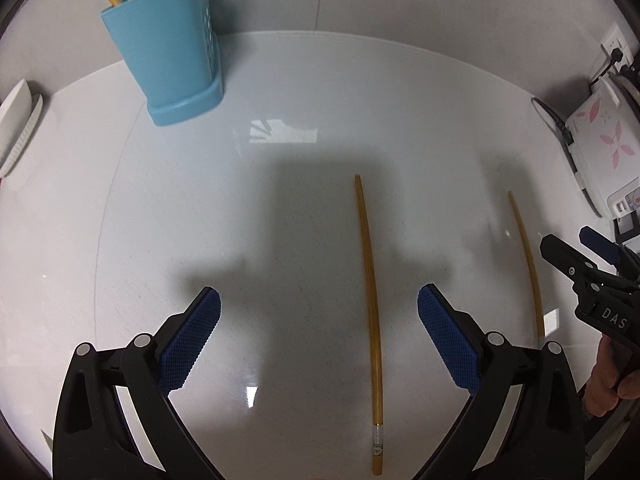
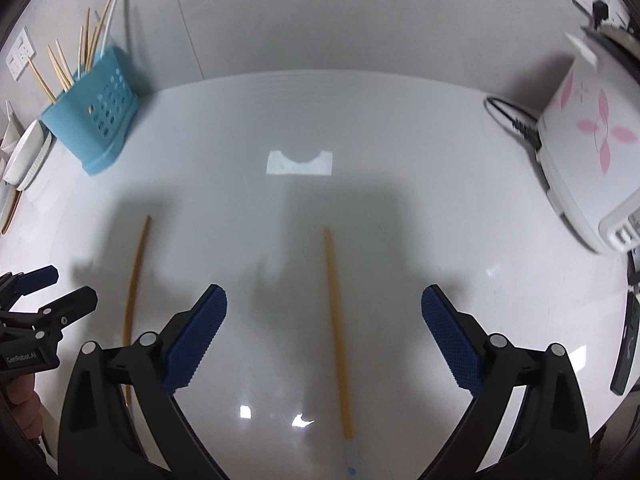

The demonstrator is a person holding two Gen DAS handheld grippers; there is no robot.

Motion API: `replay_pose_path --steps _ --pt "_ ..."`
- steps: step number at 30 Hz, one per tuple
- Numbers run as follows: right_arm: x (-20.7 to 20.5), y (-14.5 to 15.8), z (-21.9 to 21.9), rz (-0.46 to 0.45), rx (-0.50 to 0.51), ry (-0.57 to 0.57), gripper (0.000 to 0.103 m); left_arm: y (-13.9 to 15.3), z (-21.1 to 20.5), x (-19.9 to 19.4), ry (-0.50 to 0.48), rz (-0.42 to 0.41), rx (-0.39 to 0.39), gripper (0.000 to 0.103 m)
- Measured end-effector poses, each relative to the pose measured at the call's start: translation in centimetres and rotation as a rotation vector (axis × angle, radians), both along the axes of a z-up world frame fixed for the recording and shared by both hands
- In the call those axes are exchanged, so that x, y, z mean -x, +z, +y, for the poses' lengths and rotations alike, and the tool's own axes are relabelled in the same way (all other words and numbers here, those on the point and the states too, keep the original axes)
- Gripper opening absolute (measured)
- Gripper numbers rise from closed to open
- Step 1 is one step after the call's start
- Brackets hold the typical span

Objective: Organize utensils
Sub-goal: 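Move both open tools back over the last two chopsticks on the counter, then grasp a blue-tipped chopstick with the left tool while the right tool grasps the other chopstick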

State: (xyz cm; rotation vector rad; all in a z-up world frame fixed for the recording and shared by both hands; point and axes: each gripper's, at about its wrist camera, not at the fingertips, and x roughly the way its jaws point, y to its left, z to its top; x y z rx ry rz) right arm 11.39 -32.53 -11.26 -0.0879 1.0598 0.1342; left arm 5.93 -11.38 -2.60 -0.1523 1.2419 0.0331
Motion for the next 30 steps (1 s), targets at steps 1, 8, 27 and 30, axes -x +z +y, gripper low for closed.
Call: replay_pose_path --steps 1,8,27,30 --pt "0.1 -0.3 -0.2 0.009 0.003 0.001 0.089 -0.2 -0.3 0.2 -0.001 0.005 -0.002 0.097" --pt "0.5 -1.9 -0.3 0.091 0.024 0.016 0.072 -1.9 -1.2 0.5 0.017 0.054 -0.022 0.097" --pt "0.3 -4.0 0.0 0.214 0.039 0.032 0.035 -3.2 -3.1 0.4 0.025 0.121 -0.051 0.067" --pt "0.4 -4.1 0.2 0.222 0.042 0.025 0.028 -3.1 -3.2 0.3 0.019 0.128 -0.066 0.052"
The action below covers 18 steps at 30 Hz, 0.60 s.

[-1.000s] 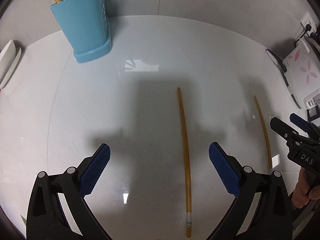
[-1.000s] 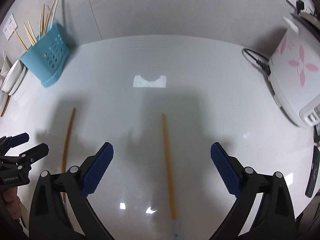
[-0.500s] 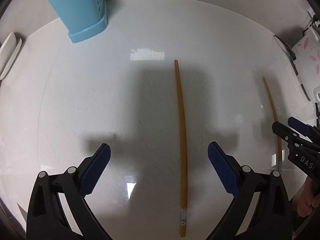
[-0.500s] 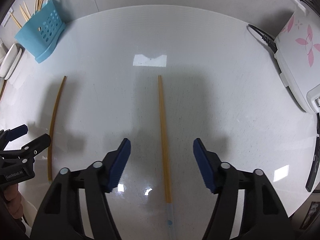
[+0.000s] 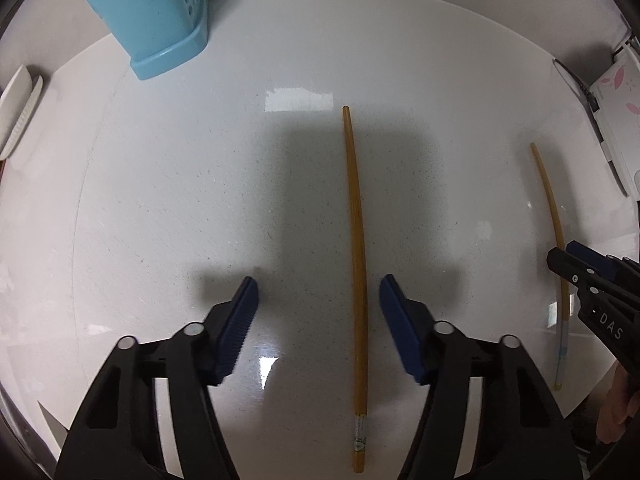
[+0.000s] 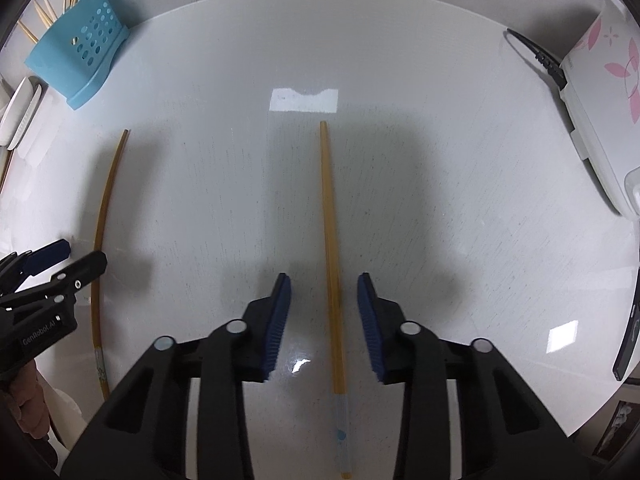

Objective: Organize utensils
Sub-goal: 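Grasp a blue-tipped chopstick with the left tool while the right tool grasps the other chopstick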

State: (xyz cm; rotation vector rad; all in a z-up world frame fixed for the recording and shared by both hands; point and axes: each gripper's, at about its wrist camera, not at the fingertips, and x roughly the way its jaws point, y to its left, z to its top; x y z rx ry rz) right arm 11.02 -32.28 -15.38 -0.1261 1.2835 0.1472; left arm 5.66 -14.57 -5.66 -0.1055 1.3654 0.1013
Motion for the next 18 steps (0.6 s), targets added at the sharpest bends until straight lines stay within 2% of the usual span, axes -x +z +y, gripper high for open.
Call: replay_pose_path --steps 1,3,5,18 --pt "0.0 0.0 0.1 0.0 0.002 -0.001 0.025 0.0 0.2 -0.1 0.0 0.003 -0.002 0.048" --pt "-0.1 0.0 0.3 0.003 0.004 -0.003 0.02 0.2 0.4 -0.2 0.006 0.007 0.004 0.025" --pt "-0.4 0.0 0.4 0.007 0.003 -0.007 0.008 0.3 0.6 -0.2 0.007 0.013 0.014 0.008" --pt "-1.0 0.8 2.0 -0.02 -0.022 -0.015 0.006 1.6 2.5 0.3 0.005 -0.005 0.037 0.006"
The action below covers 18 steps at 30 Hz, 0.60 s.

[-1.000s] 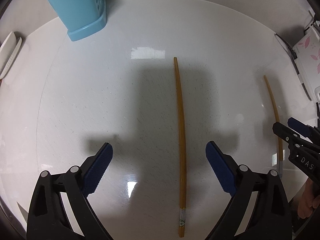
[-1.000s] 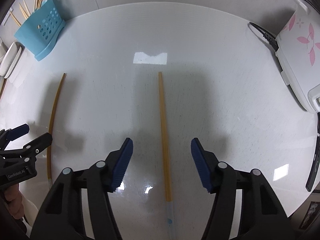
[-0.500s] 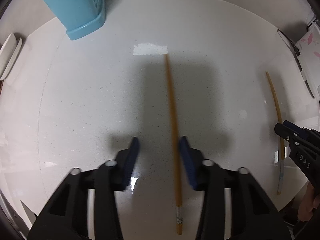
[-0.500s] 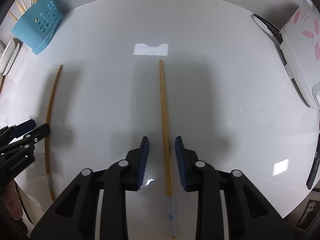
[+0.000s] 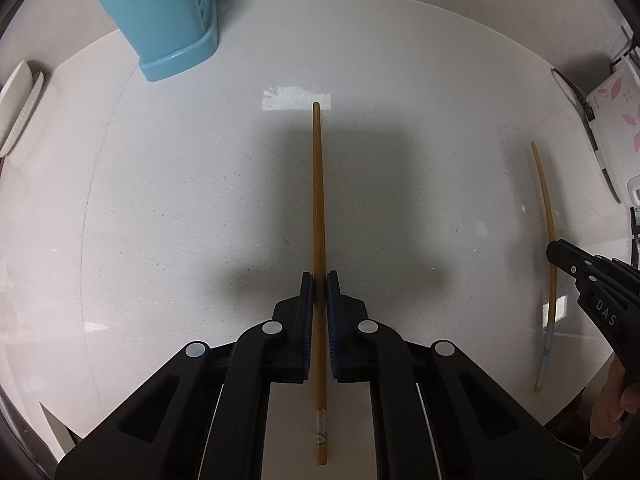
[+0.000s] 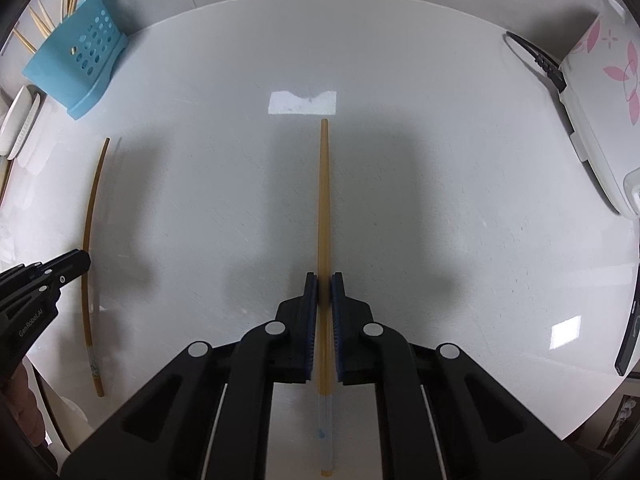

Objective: Organize utensils
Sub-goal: 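Grasp a blue-tipped chopstick with the left tool while the right tool grasps the other chopstick, then lift both held chopsticks and carry them to the blue utensil holder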

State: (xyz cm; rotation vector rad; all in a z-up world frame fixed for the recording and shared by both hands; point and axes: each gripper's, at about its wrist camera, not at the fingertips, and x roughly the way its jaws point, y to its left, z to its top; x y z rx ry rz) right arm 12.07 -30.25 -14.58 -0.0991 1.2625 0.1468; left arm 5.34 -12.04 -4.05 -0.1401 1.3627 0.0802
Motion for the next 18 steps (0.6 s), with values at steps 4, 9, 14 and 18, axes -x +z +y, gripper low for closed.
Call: replay_pose_path --steps 4,9,14,18 --pt "0.3 1.1 0.0 -0.022 -0.017 0.005 0.006 0.8 0.6 0.1 0.004 -0.019 0.003 0.006" --pt "0.1 2.7 1.2 -0.059 -0.04 0.02 0.006 2.0 1.9 0.7 0.014 -0.045 0.001 0.006" --pt "0.5 4.4 2.2 -0.101 -0.068 0.044 0.006 3.6 3.7 1.0 0.029 -0.074 -0.004 0.006" --pt "0.5 5.5 3.9 -0.135 -0.087 0.067 0.006 5.0 5.1 1.0 0.039 -0.095 -0.007 0.006"
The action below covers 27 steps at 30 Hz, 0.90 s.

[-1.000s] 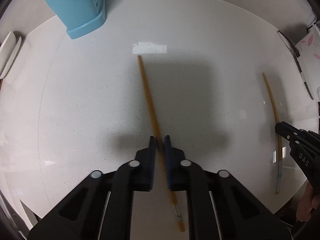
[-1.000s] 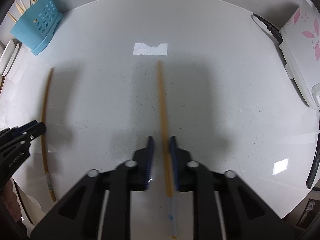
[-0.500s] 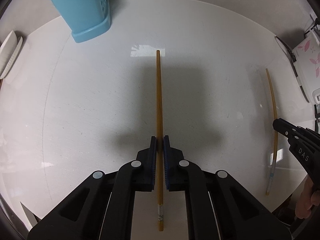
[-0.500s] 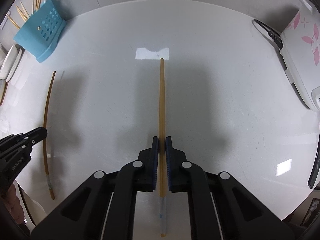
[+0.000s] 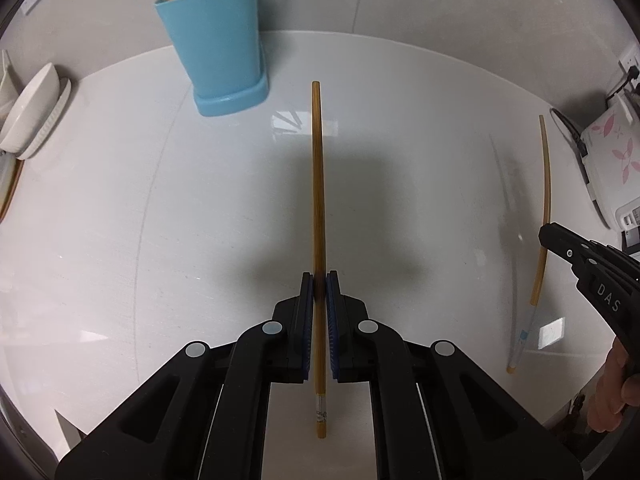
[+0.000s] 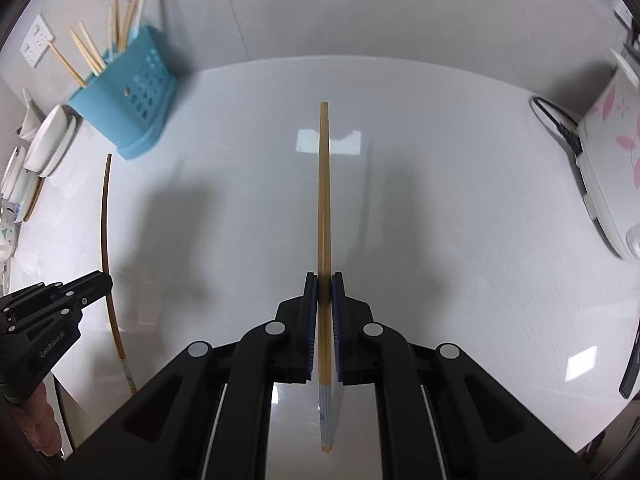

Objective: Organize utensils
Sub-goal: 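Lift both held chopsticks and carry them to the blue utensil holder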

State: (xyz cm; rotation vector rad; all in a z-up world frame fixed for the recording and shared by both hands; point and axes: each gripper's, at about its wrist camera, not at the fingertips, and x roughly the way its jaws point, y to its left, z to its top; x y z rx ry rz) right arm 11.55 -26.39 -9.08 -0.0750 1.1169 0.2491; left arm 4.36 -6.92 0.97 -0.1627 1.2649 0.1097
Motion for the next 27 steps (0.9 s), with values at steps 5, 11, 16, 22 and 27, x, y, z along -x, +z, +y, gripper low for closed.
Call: replay_pose_path --steps 5,11,16,22,27 --pt "-0.1 1.3 1.9 -0.032 -0.014 0.023 0.006 1.2 1.5 0.7 0.019 -0.033 0.0 0.006" --pt "-0.3 3.0 3.9 -0.077 -0.03 0.048 0.006 2.4 3.2 -0.1 0.033 -0.082 -0.004 0.006" --pt "-0.9 4.7 5.7 -0.119 -0.045 0.066 0.006 4.1 4.8 -0.4 0.046 -0.129 -0.008 0.006" --pt "-1.4 7.0 7.8 -0.184 -0.066 0.08 0.006 6.5 6.4 -1.3 0.058 -0.19 -0.02 0.006" --pt "-2.0 9.2 9.0 -0.242 -0.085 0.093 0.006 9.5 7.4 -2.1 0.065 -0.25 -0.031 0.006"
